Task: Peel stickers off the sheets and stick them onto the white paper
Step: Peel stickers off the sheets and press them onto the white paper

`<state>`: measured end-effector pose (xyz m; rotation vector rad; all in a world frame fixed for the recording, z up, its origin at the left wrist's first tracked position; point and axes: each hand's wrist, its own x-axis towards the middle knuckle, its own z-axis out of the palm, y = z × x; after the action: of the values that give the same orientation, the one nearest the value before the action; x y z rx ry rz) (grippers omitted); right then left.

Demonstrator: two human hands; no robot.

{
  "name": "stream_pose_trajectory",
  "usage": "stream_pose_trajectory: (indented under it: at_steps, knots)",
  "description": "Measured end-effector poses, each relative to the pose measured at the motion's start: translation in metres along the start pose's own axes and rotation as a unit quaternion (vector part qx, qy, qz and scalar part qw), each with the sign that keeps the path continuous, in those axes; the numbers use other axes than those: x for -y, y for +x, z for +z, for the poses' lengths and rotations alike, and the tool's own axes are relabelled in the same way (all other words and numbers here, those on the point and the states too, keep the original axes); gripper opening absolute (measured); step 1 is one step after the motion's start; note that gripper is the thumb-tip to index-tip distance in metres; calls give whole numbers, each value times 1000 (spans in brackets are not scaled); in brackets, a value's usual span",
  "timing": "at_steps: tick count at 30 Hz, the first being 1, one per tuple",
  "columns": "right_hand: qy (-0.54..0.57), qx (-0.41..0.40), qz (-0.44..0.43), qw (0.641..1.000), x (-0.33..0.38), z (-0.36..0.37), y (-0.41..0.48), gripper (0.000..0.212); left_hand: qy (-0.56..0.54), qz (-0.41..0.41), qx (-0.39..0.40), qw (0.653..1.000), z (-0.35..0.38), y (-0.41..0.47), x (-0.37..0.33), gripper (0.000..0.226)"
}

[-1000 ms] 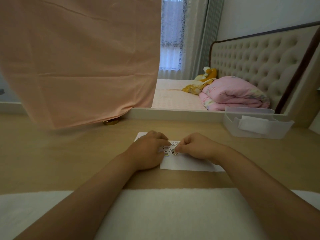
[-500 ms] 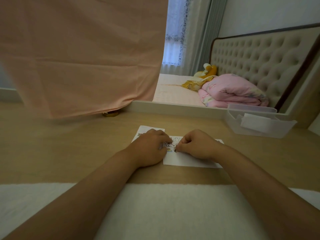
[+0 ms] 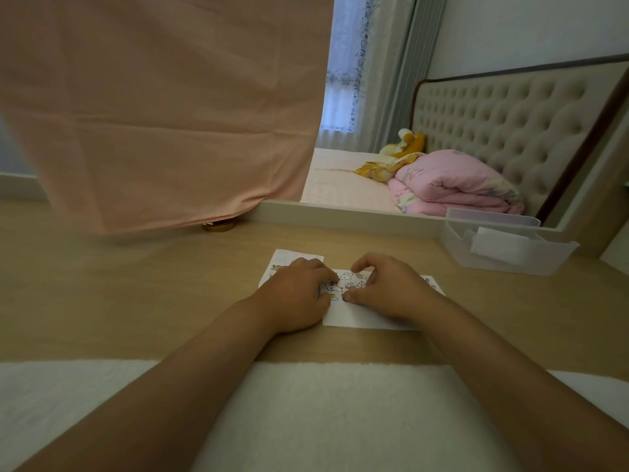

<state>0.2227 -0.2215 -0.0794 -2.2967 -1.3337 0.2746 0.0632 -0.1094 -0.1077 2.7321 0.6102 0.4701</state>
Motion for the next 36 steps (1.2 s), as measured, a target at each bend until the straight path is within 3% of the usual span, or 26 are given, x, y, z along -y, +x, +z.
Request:
stream_pose_trajectory:
  at_steps: [2, 9, 14, 19, 27, 36]
  knots:
    - [10, -15, -5, 1000, -2, 1, -6, 40, 14, -3, -14, 1000, 2, -1, -1, 42]
    - [11, -46, -100, 994, -5, -4, -26, 5, 16, 78, -85, 993, -2, -4, -6, 40]
    - [-88, -21, -150, 984, -10, -1, -38, 23, 2, 73, -6, 997, -6, -7, -10, 32]
    - [-149, -22, -172, 973, -9, 0, -43, 35, 36, 62, -4, 997, -7, -10, -15, 34]
    - [-119, -38, -176, 976, -11, 3, -42, 29, 170, 67, 36, 983, -8, -16, -34, 47]
    - [-132, -24, -182, 974, -16, 3, -39, 36, 142, 77, 39, 986, -13, -16, -30, 58]
